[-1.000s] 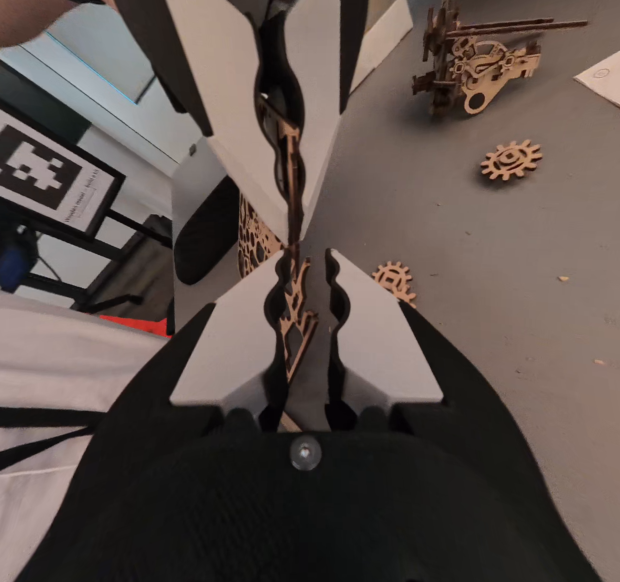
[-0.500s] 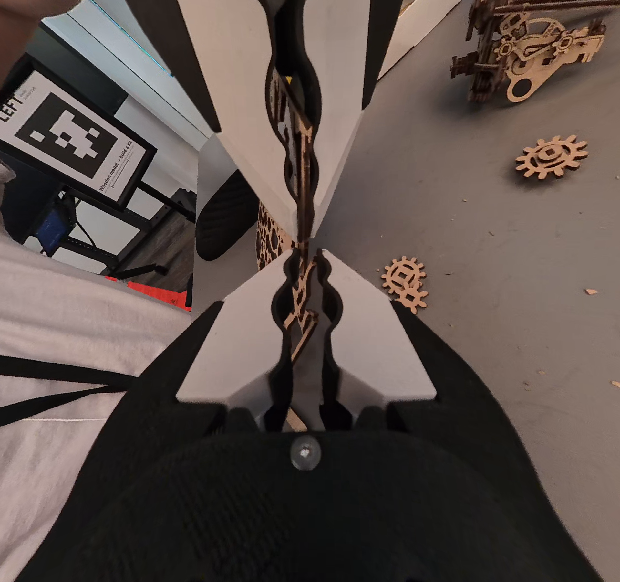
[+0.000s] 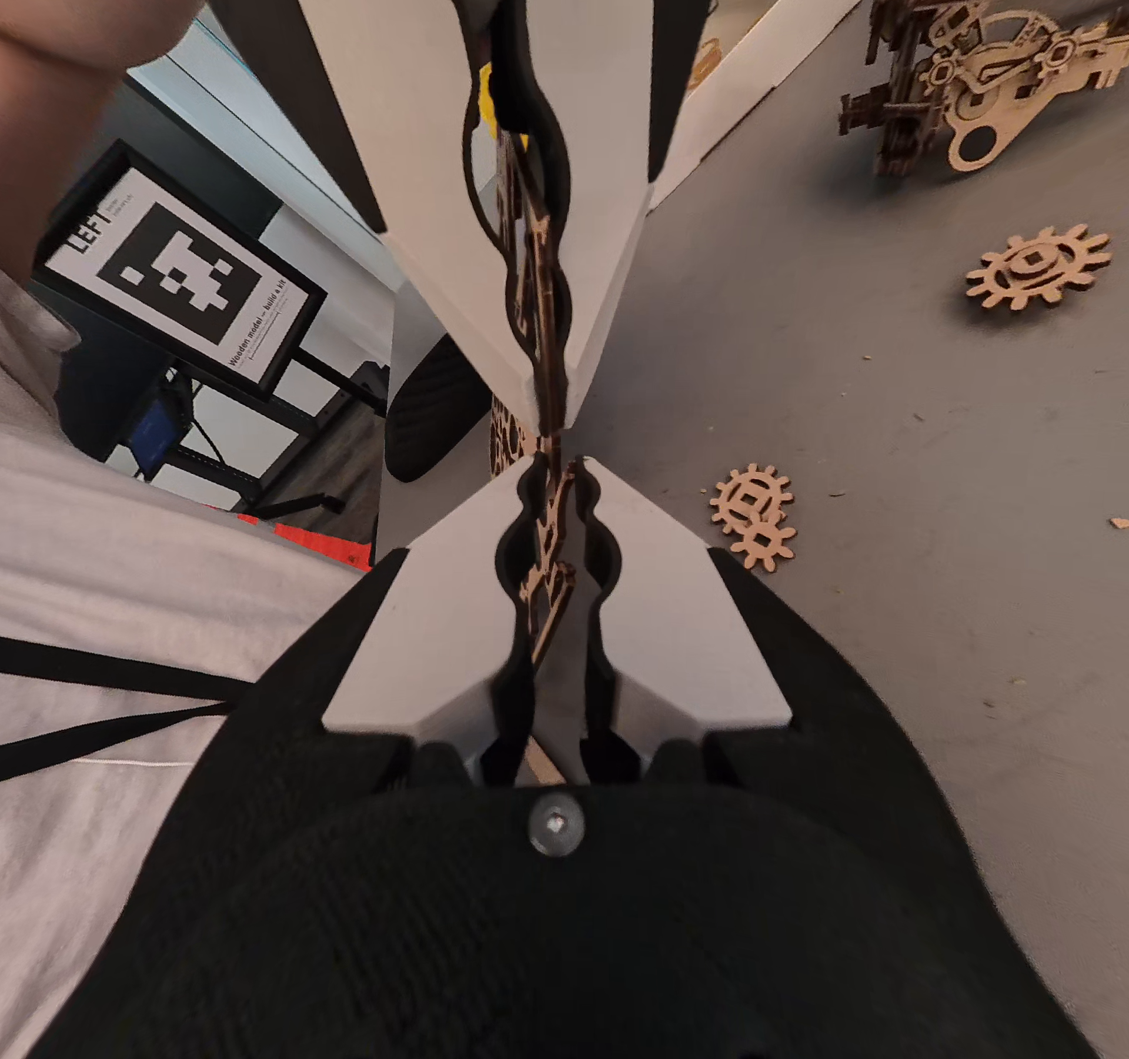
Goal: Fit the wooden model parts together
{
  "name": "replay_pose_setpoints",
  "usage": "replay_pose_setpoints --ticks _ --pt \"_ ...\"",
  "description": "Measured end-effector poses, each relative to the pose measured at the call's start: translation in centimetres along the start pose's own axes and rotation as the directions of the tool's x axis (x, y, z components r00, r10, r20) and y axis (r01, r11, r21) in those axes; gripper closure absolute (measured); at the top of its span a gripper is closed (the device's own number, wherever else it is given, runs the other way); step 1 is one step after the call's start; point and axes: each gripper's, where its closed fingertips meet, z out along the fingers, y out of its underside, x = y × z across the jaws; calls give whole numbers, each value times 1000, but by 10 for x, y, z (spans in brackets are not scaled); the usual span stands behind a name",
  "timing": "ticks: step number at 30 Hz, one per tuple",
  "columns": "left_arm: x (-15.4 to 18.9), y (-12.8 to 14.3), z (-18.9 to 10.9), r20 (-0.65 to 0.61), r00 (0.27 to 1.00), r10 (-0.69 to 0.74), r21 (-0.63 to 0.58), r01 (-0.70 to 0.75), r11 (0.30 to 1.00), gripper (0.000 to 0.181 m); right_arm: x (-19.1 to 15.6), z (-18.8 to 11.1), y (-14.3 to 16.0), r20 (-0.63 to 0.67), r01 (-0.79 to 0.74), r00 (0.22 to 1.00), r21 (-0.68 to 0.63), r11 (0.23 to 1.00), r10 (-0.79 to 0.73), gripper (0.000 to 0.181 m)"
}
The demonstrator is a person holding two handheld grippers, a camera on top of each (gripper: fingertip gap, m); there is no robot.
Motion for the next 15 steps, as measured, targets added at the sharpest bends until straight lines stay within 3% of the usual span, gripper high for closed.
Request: replay_pose_setpoints --ticks 8,15 --pt "-2 0 1 1 999 -40 8 40 999 181 0 0 0 -4 -30 1000 5 1000 30 181" --pt "-7 3 4 1 994 -112 24 112 993 181 6 4 4 -121 -42 992 -43 998 36 180"
